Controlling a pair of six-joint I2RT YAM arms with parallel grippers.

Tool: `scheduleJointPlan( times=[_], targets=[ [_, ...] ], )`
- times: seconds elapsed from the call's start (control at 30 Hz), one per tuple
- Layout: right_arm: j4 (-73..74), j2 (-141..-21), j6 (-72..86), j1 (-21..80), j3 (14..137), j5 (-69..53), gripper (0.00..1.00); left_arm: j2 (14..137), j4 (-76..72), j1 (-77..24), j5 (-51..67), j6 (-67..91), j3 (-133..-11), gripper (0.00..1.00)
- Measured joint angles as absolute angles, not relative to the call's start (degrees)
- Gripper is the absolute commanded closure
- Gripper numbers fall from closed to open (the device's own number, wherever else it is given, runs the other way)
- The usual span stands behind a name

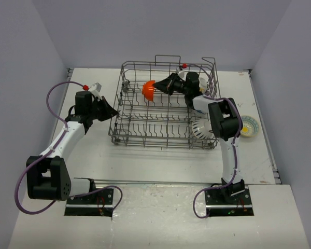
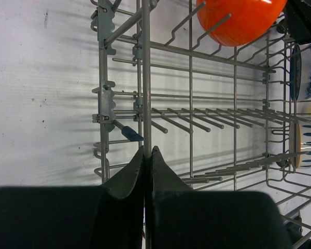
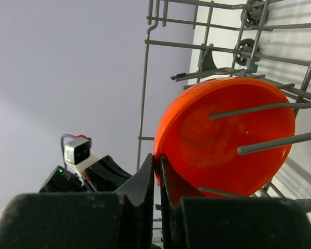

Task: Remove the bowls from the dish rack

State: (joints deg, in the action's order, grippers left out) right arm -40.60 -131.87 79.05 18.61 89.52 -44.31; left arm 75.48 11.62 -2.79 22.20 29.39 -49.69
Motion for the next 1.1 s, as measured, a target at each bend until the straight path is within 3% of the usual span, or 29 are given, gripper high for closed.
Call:
scheduleJointPlan(
  times=[0.53, 0.83, 1.1],
  targets=[
    [-71.55, -136.68, 106.37, 19.03, 97.43, -49.82, 1.0, 75.48, 11.51, -2.76, 22.04, 29.39, -49.69, 1.0],
    [-68.88, -135.04, 103.18, 19.05, 96.09, -56.55, 1.0, 75.53, 11.46, -2.76, 22.04, 29.41, -49.69, 1.0],
    [-52.36, -121.78, 88.29, 19.05, 92.29, -62.0, 1.0, 75.53, 11.44, -2.76, 22.02, 29.41, -49.69, 1.0]
  ],
)
